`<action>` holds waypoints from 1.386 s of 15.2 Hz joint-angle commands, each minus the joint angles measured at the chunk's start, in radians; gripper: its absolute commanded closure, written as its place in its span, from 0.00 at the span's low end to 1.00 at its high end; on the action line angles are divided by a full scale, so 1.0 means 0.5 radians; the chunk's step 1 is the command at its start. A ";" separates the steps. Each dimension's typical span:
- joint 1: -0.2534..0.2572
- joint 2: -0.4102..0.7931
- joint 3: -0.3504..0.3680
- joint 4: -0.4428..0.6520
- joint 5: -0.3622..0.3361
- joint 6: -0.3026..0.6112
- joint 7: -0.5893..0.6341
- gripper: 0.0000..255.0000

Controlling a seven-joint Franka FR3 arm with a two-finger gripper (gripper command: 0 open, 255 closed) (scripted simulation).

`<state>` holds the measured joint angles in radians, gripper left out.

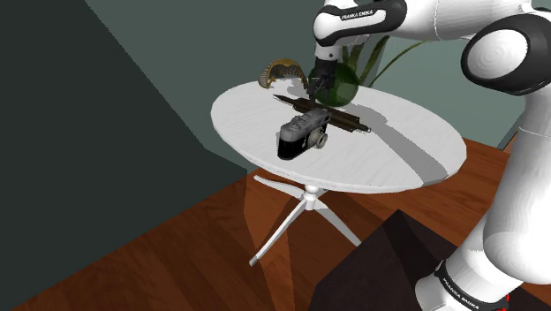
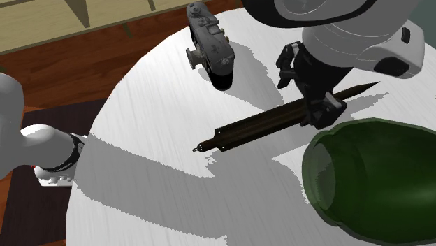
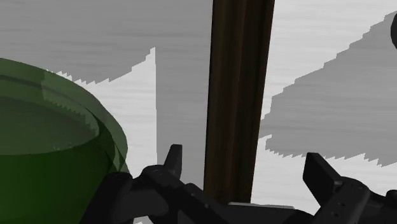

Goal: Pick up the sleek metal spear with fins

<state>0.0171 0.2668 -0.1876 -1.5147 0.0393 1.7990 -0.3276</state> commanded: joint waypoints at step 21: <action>-0.015 0.094 0.006 -0.058 0.002 0.154 -0.019 1.00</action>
<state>0.0092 0.3117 -0.1852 -1.5551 0.0398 1.8871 -0.3376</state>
